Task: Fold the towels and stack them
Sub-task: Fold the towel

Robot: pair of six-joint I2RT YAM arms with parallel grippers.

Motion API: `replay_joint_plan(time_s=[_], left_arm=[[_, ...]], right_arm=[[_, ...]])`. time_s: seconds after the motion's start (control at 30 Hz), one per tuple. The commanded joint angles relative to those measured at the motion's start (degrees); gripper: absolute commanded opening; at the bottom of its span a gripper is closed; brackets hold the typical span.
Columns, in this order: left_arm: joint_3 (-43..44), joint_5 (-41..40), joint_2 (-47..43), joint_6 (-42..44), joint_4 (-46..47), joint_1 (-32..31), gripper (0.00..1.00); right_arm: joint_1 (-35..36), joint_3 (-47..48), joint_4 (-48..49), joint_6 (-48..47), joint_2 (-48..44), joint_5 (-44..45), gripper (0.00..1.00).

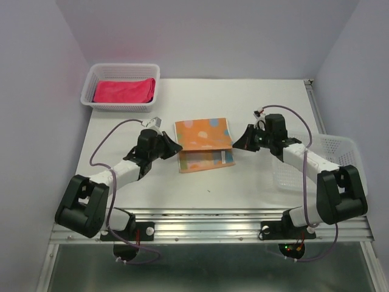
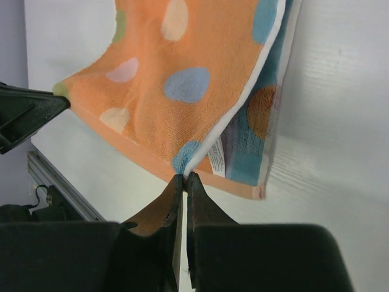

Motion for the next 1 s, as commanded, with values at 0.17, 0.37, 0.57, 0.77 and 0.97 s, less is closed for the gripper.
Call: replay_joint_plan(time_s=[0.17, 0.37, 0.57, 0.77, 0.97], left_arm=[[-8.5, -9.3, -10.1, -3.1, -2.5, -4.0, 0.0], [-10.7, -9.2, -7.8, -3.9, -2.6, -5.7, 0.0], [-10.0, -8.5, -7.4, -3.2, -7.2, -7.5, 0.25], [-5.9, -16.5, -13.7, -1.0, -15.3, -7.6, 0.99], [7.2, -19.9, -2.5, 4.2, -15.2, -4.6, 0.99]], right_arm=[[0.3, -6.2, 0.3, 0.0, -3.2, 2.1, 0.02], [0.7, -8.2, 0.2, -0.3, -2.0, 2.8, 0.11], [0.9, -9.4, -2.7, -0.9, -2.7, 3.9, 0.51], [0.9, -2.4, -6.0, -3.7, -3.3, 6.6, 0.78], [0.9, 14.5, -5.8, -9.2, 8.4, 6.3, 0.78]])
